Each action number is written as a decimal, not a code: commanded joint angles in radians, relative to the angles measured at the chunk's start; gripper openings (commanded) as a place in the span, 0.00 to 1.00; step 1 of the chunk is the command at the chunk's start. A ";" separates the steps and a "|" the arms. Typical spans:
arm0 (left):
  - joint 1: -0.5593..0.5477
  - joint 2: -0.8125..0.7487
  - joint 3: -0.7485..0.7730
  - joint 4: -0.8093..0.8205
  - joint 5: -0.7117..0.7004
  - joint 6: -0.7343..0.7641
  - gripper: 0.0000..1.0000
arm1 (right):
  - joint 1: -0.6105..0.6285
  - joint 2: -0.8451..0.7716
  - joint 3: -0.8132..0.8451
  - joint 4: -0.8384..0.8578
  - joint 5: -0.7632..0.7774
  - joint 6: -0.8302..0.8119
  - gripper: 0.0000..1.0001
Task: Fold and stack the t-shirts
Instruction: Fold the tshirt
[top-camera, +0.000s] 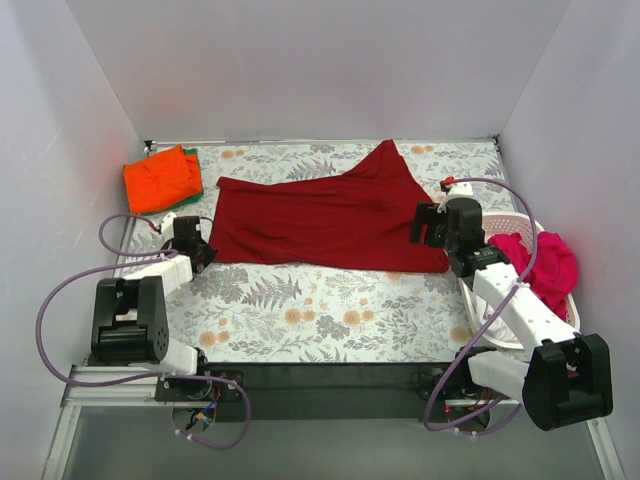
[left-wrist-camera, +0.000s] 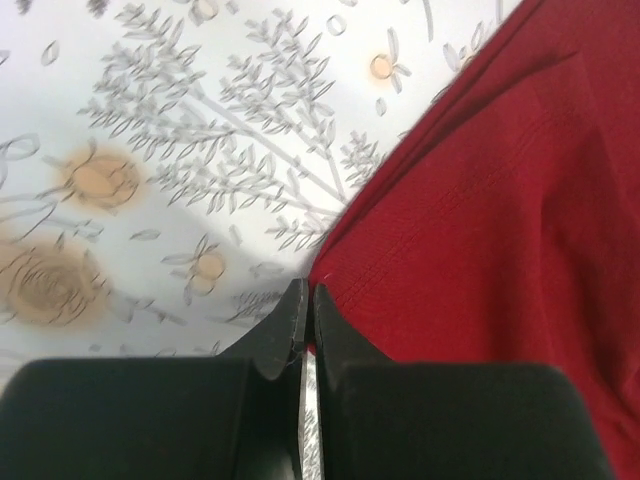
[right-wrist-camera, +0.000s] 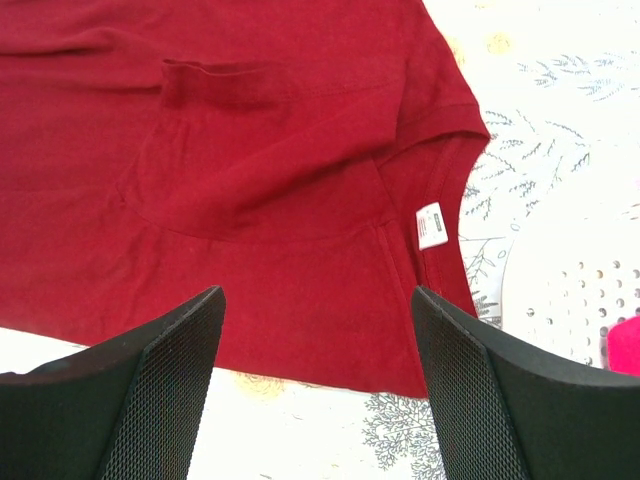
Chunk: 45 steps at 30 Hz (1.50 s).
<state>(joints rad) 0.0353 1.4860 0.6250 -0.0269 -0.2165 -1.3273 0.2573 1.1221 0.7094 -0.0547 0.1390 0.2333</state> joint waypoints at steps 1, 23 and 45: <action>-0.002 -0.104 -0.047 -0.037 -0.055 -0.016 0.00 | -0.001 -0.007 -0.017 0.009 0.024 0.001 0.68; 0.017 -0.343 -0.127 -0.133 -0.320 -0.099 0.17 | 0.002 0.215 -0.016 -0.005 0.057 -0.002 0.63; -0.021 -0.308 -0.166 0.059 0.029 -0.134 0.61 | 0.000 0.360 0.036 -0.027 0.042 -0.005 0.22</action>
<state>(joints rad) 0.0174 1.1404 0.4797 -0.0299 -0.2657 -1.4376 0.2573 1.5024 0.7155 -0.0731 0.1562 0.2279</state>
